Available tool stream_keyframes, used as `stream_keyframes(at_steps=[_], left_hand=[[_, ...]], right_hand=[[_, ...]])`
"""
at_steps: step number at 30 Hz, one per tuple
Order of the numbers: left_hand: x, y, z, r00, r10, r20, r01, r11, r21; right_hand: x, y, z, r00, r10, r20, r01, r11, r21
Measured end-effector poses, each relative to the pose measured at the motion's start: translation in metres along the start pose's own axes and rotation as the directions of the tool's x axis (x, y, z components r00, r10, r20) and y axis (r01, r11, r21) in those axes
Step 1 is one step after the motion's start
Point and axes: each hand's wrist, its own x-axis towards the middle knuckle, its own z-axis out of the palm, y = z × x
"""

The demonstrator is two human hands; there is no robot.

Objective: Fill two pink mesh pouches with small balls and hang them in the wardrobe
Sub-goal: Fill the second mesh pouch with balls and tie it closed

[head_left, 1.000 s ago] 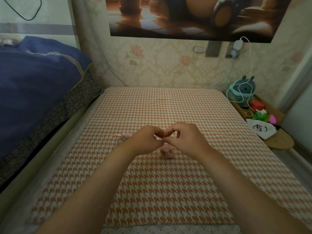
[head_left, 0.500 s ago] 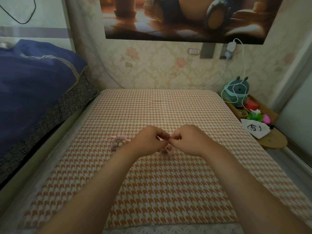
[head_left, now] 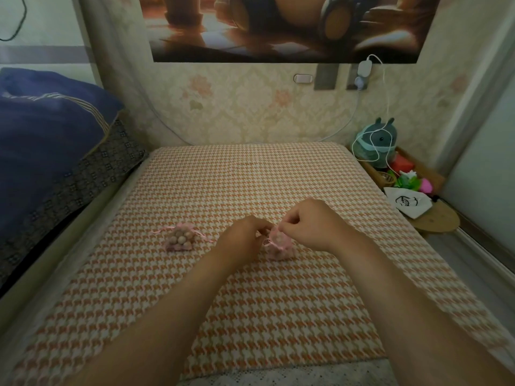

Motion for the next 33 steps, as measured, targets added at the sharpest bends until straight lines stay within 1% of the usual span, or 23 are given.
stream_keyframes(at_steps=[4,8,11,14,16,18,19,21,22,27,30,33], left_hand=[[0.008,-0.002,0.011,0.994,0.08,0.07,-0.09,0.985,0.149],[0.011,-0.005,0.016,0.996,0.071,0.053,-0.079,0.984,0.161],[0.009,-0.006,0.015,1.0,0.012,-0.015,-0.012,0.999,0.035],[0.008,0.001,0.004,0.984,-0.103,-0.148,0.079,0.984,-0.16],[0.007,0.011,-0.008,0.964,-0.131,-0.231,0.062,0.956,-0.286],[0.004,0.023,-0.019,0.954,-0.11,-0.279,0.002,0.932,-0.362],[0.002,0.029,-0.023,0.954,-0.081,-0.288,-0.033,0.927,-0.373],[-0.002,0.038,-0.028,0.961,-0.021,-0.277,-0.08,0.934,-0.348],[-0.003,0.041,-0.029,0.964,-0.008,-0.265,-0.081,0.942,-0.325],[-0.005,0.043,-0.022,0.987,0.01,-0.162,-0.042,0.98,-0.195],[-0.006,0.043,-0.02,0.993,-0.006,-0.117,-0.01,0.991,-0.134],[-0.007,0.044,-0.023,0.997,-0.07,-0.043,0.065,0.993,-0.094]], right_hand=[[-0.001,0.001,0.002,1.0,0.005,-0.002,-0.005,0.999,0.05],[0.0,0.003,0.002,1.0,0.003,0.001,-0.003,0.996,0.088],[0.0,0.003,0.001,1.0,0.011,0.002,-0.011,0.996,0.091],[0.0,0.003,0.0,1.0,0.021,0.008,-0.021,0.996,0.082],[0.0,0.003,-0.001,1.0,0.023,0.006,-0.024,0.998,0.065],[0.0,0.004,-0.002,1.0,0.023,0.007,-0.023,0.999,0.04],[0.0,0.004,-0.002,1.0,0.025,0.013,-0.025,0.999,0.034],[-0.002,0.004,-0.003,0.999,0.029,0.019,-0.03,0.999,0.036],[-0.003,0.004,-0.004,0.999,0.032,0.021,-0.033,0.999,0.043],[-0.005,0.005,-0.004,0.998,0.053,0.027,-0.054,0.996,0.077],[-0.005,0.006,-0.004,0.998,0.054,0.037,-0.056,0.996,0.066],[-0.005,0.005,-0.006,0.999,0.044,0.032,-0.046,0.997,0.069]])
